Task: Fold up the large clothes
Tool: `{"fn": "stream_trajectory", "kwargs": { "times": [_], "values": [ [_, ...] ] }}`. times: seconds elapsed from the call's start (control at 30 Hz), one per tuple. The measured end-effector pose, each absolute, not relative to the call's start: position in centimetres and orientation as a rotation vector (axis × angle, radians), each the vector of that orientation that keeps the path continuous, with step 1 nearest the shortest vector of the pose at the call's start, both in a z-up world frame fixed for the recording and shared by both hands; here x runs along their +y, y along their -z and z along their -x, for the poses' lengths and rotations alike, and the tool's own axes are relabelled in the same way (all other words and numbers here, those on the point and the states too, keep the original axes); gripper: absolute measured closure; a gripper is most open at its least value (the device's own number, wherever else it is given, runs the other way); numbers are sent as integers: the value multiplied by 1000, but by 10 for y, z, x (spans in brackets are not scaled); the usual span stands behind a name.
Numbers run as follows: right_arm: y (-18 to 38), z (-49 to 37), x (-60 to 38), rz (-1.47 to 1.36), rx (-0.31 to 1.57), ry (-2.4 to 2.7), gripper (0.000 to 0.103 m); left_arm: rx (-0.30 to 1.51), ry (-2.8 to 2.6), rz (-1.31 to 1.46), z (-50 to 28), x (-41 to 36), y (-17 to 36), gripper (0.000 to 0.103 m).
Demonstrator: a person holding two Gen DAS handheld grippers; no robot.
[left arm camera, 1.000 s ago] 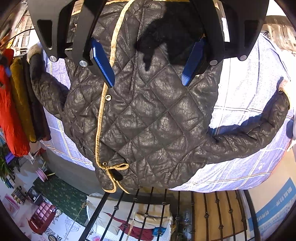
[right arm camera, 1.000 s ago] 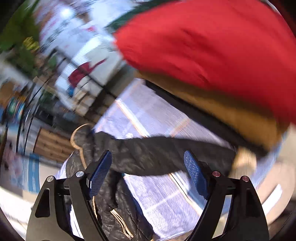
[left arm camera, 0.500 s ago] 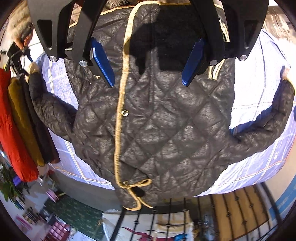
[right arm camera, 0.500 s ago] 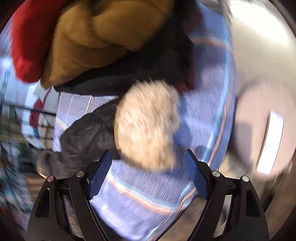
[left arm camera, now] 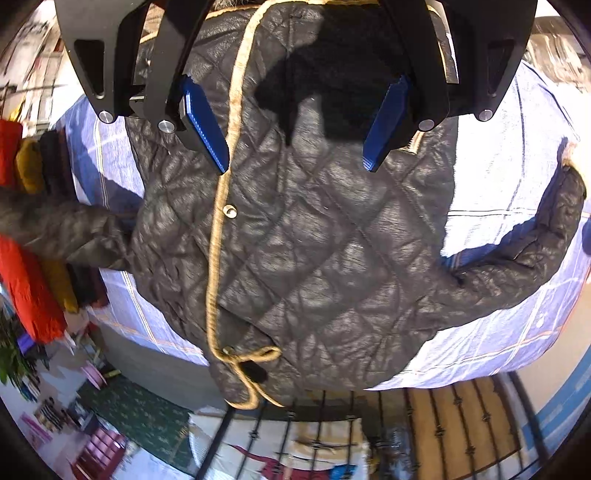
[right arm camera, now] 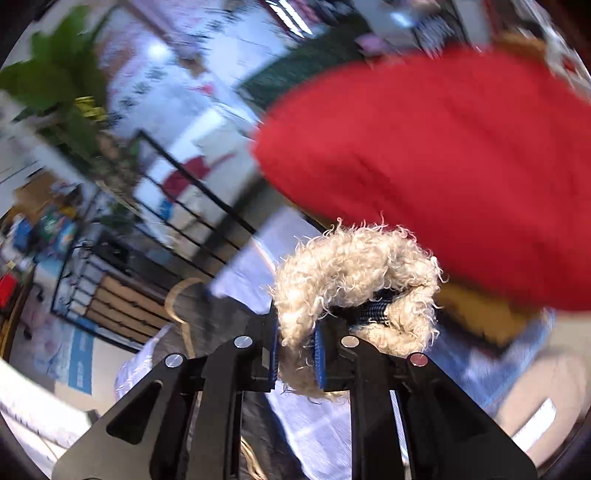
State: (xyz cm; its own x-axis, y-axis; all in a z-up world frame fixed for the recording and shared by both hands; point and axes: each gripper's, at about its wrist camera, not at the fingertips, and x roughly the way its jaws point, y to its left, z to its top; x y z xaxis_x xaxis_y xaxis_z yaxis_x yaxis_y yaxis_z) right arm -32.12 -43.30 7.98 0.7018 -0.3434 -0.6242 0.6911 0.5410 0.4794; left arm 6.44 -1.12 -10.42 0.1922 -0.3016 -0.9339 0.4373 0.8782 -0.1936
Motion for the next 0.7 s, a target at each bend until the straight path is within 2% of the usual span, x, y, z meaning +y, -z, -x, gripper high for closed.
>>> {"fn": "stream_trajectory", "kwargs": {
  "times": [0.1,0.3,0.57,0.7],
  "values": [
    [-119,313,-450,-699,462,698,89,1264,494,-74,-74,4,102,30],
    [-96,302,-484,-739,564,845,89,1247,408,-11,-89,46,103,30],
    [-98,96,-368,-296,700,457,89,1245,287,11,-106,96,113,30],
    [-84,11,-278,-206,751,211,89,1230,281,50,-111,108,111,30]
  ]
}}
